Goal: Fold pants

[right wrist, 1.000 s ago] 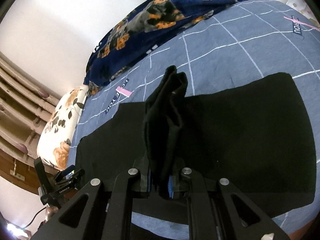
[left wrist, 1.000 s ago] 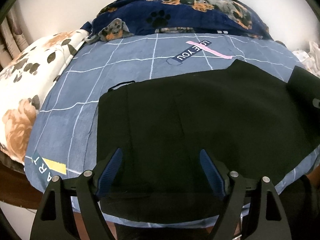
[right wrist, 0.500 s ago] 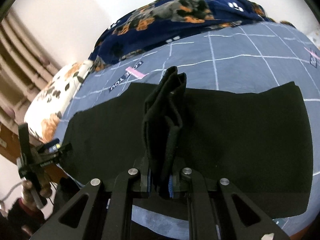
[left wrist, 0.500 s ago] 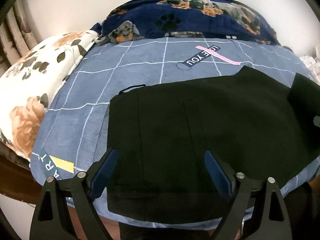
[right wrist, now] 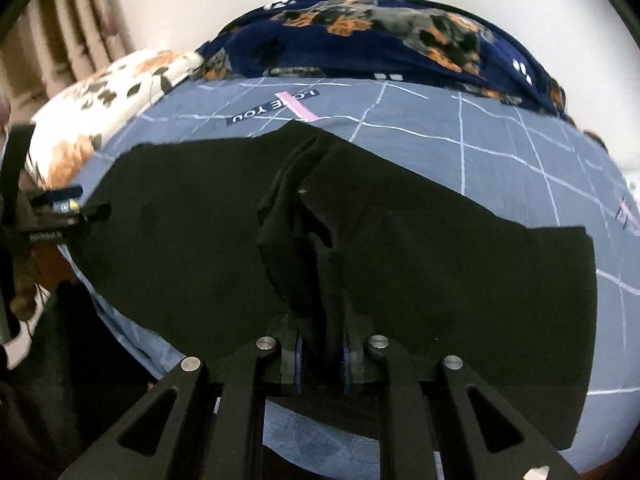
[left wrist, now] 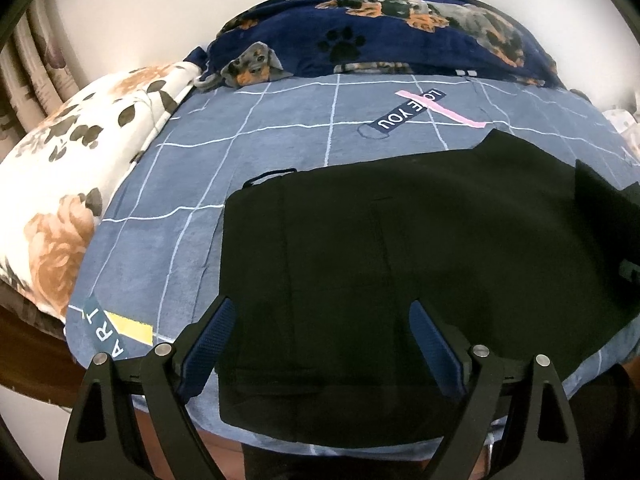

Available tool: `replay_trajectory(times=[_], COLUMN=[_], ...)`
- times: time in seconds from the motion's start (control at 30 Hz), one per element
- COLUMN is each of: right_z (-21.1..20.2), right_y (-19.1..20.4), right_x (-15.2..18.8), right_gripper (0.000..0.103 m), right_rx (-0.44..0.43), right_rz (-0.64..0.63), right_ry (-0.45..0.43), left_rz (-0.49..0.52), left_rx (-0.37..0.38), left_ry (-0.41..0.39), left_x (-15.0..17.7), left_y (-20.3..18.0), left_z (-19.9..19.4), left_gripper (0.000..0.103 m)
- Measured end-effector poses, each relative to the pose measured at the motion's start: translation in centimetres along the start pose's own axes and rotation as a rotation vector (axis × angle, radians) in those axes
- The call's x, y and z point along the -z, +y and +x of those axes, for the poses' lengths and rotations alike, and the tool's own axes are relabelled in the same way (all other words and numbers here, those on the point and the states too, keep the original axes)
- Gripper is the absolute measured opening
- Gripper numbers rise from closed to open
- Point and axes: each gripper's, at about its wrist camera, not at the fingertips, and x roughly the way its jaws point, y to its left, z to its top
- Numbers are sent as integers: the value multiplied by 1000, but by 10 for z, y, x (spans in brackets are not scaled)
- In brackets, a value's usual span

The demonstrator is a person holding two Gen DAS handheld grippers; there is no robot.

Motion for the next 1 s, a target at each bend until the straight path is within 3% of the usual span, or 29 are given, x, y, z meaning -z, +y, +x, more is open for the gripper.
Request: replay_trajectory(times=[0.13,0.23,0.4,0.47,0.53,0.6,0.67,0.73,0.77,0.87,1.0], right_z=[2,6,8,7,6,2,-5,-13,-17,-13,5], right_y=[9,17,30,36,34,20,-1,-27,-40,-74,-87], right_x=[2,4,7,8,8,5,1,-1,-1,9,23], right_gripper=[21,30,71,75,75,75,75,74,68,28,25], right_rx=[16,11,-86,-118,-236,-417,-517,-534,-517,-463,-493], right_rz=[-45,-72,-91,-107,-71,45,169,277,321,455,558], right_ry=[4,15,33,34,44,50,13,-43,-65,-53,2], left_rz=[5,0,-9,-10,-7,-5,-4,-8,-12,-29,-50], left_rx=[-2,0,2,6,5,5,5,2,4,9,22], left_ry=[-1,0,3,3,3,0,-6,-9,-9,-11,-2], left_x=[0,0,1,0,0,0,-1,-2,-2,-3,-6], left_y=[-1,-1,2,3,3,3,3,4,5,8,21], left_z=[0,0,1,1,1,0,-1,-2,-2,-3,-6], left_gripper=[89,89,89,89,89,89,89,89,89,89,89])
